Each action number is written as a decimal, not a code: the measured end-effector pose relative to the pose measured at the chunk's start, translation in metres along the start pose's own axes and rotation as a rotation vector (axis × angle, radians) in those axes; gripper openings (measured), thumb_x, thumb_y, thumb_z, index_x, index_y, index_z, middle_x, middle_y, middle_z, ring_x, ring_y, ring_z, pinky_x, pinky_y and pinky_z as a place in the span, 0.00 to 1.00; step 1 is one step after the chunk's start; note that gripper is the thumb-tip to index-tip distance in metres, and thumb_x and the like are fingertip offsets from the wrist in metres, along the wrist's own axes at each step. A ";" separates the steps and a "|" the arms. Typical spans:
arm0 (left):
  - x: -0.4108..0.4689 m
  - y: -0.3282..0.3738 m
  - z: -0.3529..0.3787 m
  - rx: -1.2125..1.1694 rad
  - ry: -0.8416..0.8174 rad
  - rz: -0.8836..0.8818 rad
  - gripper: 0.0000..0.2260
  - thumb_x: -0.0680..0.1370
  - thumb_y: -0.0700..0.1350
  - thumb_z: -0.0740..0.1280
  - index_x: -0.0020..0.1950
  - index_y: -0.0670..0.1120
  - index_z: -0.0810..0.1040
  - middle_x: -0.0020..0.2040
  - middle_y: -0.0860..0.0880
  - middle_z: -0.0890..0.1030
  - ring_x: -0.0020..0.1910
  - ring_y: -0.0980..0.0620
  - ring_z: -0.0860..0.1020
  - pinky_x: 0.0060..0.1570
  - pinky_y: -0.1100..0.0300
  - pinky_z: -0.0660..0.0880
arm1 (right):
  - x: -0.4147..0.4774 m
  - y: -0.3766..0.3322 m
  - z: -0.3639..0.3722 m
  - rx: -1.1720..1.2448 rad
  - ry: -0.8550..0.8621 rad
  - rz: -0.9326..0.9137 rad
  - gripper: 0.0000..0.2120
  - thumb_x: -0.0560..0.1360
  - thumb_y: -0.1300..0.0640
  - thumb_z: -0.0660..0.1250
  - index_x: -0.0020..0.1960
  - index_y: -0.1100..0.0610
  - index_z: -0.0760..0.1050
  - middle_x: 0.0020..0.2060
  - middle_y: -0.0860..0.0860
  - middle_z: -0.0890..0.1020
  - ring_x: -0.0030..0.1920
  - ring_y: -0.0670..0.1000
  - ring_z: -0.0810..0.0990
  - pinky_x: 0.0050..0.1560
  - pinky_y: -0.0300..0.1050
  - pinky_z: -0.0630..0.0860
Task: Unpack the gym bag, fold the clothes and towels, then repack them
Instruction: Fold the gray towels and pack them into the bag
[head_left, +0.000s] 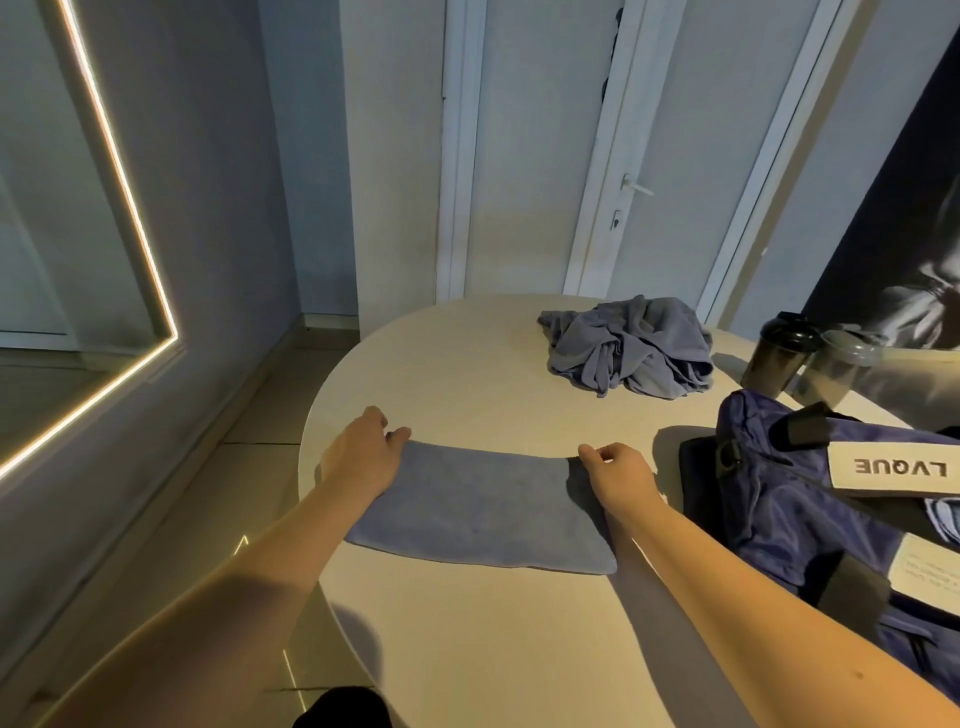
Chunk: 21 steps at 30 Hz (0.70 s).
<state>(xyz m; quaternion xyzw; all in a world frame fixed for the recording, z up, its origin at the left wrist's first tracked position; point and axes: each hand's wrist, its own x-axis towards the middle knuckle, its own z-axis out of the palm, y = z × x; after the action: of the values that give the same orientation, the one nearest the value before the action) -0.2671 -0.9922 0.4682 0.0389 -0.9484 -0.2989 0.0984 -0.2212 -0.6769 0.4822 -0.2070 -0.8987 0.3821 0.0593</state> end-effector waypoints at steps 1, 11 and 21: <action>-0.006 0.004 -0.003 0.063 0.041 0.046 0.18 0.82 0.55 0.63 0.66 0.46 0.74 0.59 0.45 0.80 0.55 0.43 0.79 0.54 0.47 0.78 | -0.005 0.000 -0.002 -0.035 0.046 -0.031 0.21 0.82 0.44 0.61 0.66 0.59 0.74 0.59 0.57 0.81 0.56 0.59 0.80 0.58 0.54 0.77; -0.080 0.001 0.018 0.453 -0.270 0.382 0.52 0.70 0.74 0.24 0.83 0.46 0.53 0.83 0.46 0.53 0.82 0.48 0.51 0.81 0.51 0.48 | -0.065 0.042 0.027 -0.555 -0.205 -0.667 0.46 0.72 0.25 0.28 0.83 0.47 0.49 0.82 0.46 0.46 0.82 0.50 0.41 0.80 0.53 0.40; -0.092 0.031 0.015 0.579 -0.201 0.457 0.22 0.84 0.53 0.53 0.78 0.50 0.64 0.77 0.48 0.66 0.75 0.46 0.62 0.76 0.50 0.55 | -0.032 0.026 0.012 -0.438 -0.034 -0.557 0.20 0.85 0.50 0.53 0.75 0.52 0.69 0.75 0.51 0.69 0.77 0.55 0.62 0.76 0.55 0.58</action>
<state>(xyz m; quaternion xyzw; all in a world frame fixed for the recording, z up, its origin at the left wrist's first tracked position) -0.1804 -0.9460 0.4591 -0.1766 -0.9828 0.0087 0.0539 -0.1869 -0.6822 0.4567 0.0446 -0.9821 0.1526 0.1006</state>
